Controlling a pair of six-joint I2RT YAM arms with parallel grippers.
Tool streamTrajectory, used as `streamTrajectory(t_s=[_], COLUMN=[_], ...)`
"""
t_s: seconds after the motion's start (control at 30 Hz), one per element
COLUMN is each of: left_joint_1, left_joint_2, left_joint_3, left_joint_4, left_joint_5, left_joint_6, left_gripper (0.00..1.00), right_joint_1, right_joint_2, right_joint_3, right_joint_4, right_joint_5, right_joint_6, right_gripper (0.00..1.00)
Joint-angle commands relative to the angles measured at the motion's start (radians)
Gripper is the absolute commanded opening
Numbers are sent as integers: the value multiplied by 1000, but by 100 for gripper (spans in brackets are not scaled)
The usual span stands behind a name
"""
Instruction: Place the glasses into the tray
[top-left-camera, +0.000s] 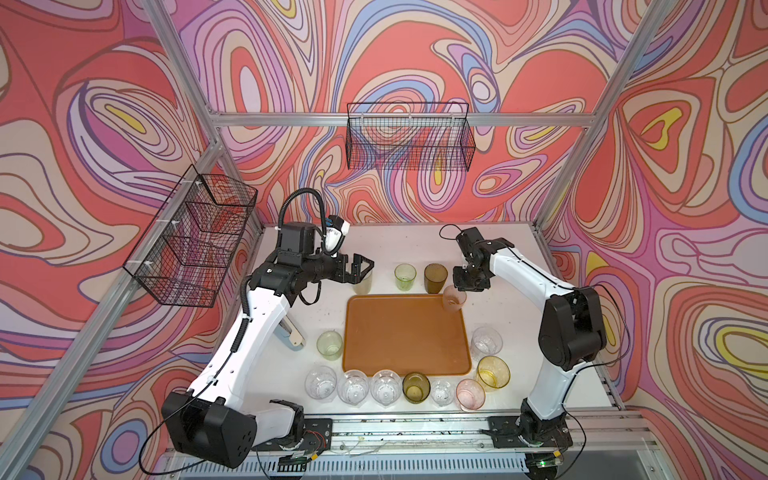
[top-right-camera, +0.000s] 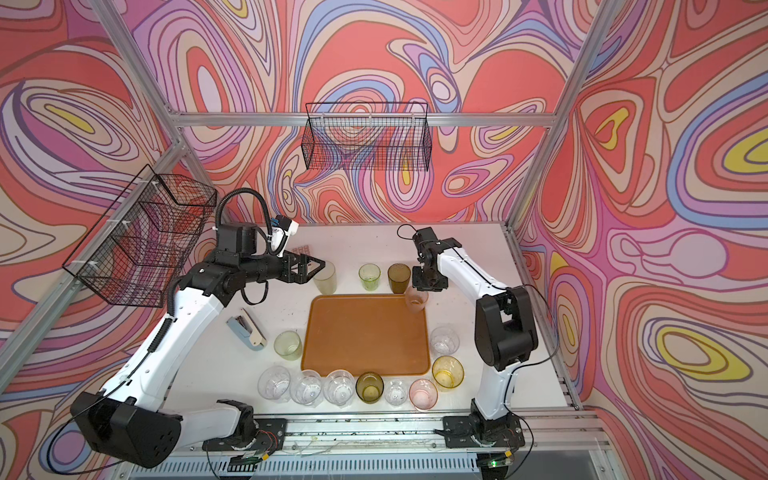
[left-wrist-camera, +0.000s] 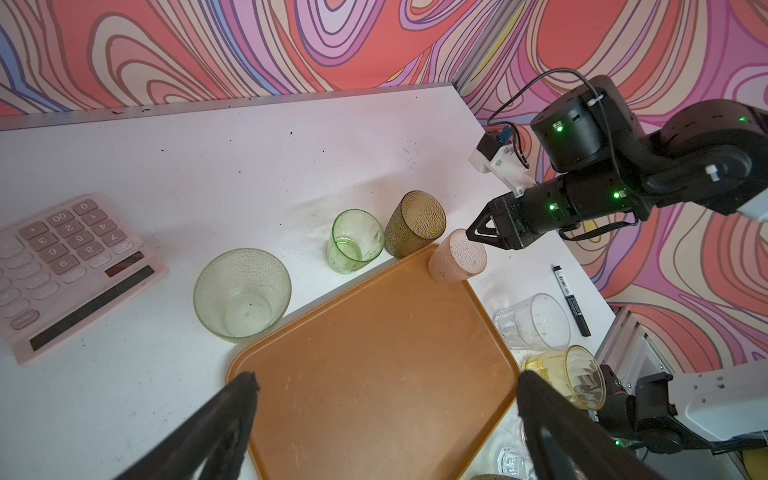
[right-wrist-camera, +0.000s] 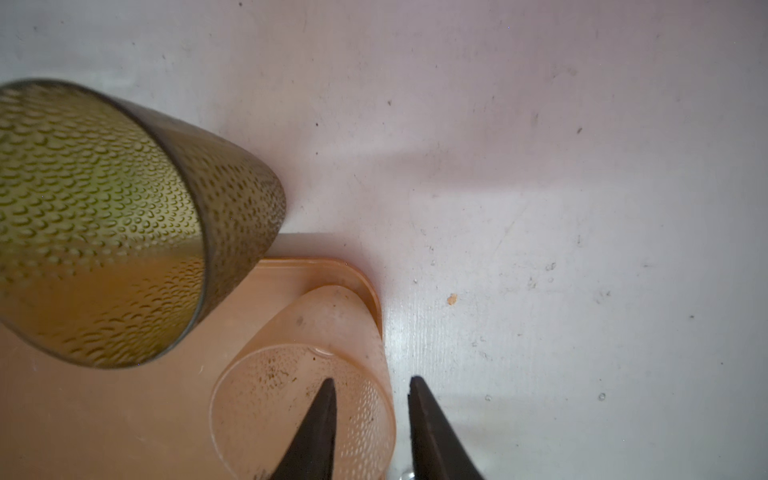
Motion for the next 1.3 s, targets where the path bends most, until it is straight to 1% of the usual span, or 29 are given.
streamTrajectory(t_s=[0.0, 0.23, 0.53, 0.73, 0.97, 1.27], left_joint_1=[0, -1, -1, -2, -2, -11], left_joint_2=[-16, -14, -8, -1, 16, 33], left_joint_3=[9, 9, 11, 12, 19, 26], left_joint_4=[8, 5, 1, 1, -8, -18], left_joint_5=[19, 29, 40, 42, 48, 53], left_joint_6=[8, 9, 6, 3, -5, -12], left_gripper=[100, 100, 100, 100, 100, 100], right_joint_1=[5, 5, 5, 5, 5, 5], right_joint_2=[-15, 25, 106, 159, 195, 228], right_joint_3=[45, 119, 219, 276, 305, 327], right_joint_4=[-17, -11, -9, -14, -11, -15], right_joint_5=[13, -36, -87, -96, -110, -115], right_joint_6=[-8, -9, -12, -17, -16, -20], right_gripper=[31, 35, 36, 36, 34, 29])
